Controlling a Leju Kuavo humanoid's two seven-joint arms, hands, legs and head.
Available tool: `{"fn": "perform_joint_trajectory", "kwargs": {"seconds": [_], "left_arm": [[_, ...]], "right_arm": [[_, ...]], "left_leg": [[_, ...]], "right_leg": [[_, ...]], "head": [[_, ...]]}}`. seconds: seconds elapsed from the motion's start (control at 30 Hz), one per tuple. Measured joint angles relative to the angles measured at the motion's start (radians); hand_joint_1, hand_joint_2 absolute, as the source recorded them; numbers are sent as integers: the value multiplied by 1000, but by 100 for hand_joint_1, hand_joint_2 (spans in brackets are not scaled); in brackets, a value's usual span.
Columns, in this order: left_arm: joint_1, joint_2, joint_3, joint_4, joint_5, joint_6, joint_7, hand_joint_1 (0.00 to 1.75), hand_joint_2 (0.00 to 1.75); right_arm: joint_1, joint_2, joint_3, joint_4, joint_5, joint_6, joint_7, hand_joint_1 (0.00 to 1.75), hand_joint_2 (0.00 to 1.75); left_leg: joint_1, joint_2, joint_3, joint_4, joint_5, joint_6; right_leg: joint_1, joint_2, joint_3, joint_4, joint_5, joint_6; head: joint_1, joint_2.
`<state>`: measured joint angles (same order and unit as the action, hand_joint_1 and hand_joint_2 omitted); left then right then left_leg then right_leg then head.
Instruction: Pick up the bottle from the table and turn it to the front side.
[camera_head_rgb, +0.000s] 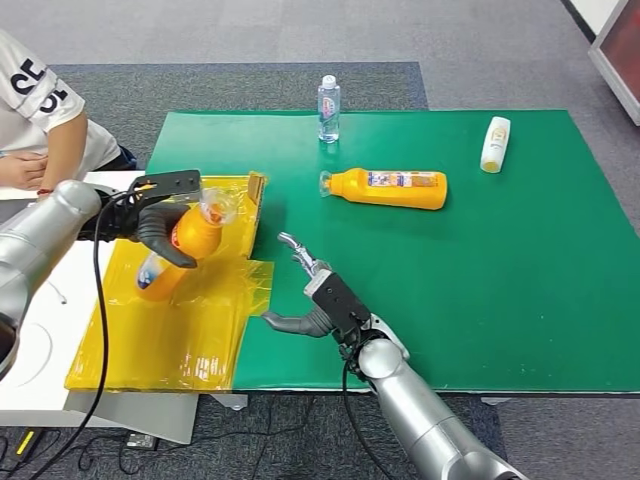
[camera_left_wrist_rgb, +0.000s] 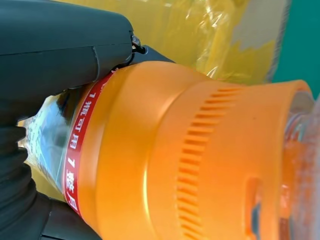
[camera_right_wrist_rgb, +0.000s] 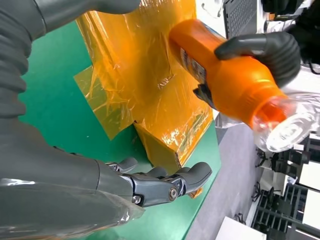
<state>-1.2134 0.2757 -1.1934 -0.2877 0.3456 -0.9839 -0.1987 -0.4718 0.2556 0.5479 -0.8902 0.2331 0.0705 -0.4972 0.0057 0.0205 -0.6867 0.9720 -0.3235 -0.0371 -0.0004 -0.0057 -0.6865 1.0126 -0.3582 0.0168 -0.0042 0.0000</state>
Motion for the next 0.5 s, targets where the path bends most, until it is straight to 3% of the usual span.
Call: {"fn": "perform_joint_trajectory", "kwargs": {"seconds": [0.5], "left_arm": [[26, 13, -28, 0, -13, 50, -41, 175, 175]], "right_arm": [[0, 0, 10, -1, 0, 2, 3, 0, 175]], "left_leg": [[0, 0, 0, 0, 0, 0]], "right_leg": [[0, 0, 0, 0, 0, 0]], "head": [[0, 0]]}}
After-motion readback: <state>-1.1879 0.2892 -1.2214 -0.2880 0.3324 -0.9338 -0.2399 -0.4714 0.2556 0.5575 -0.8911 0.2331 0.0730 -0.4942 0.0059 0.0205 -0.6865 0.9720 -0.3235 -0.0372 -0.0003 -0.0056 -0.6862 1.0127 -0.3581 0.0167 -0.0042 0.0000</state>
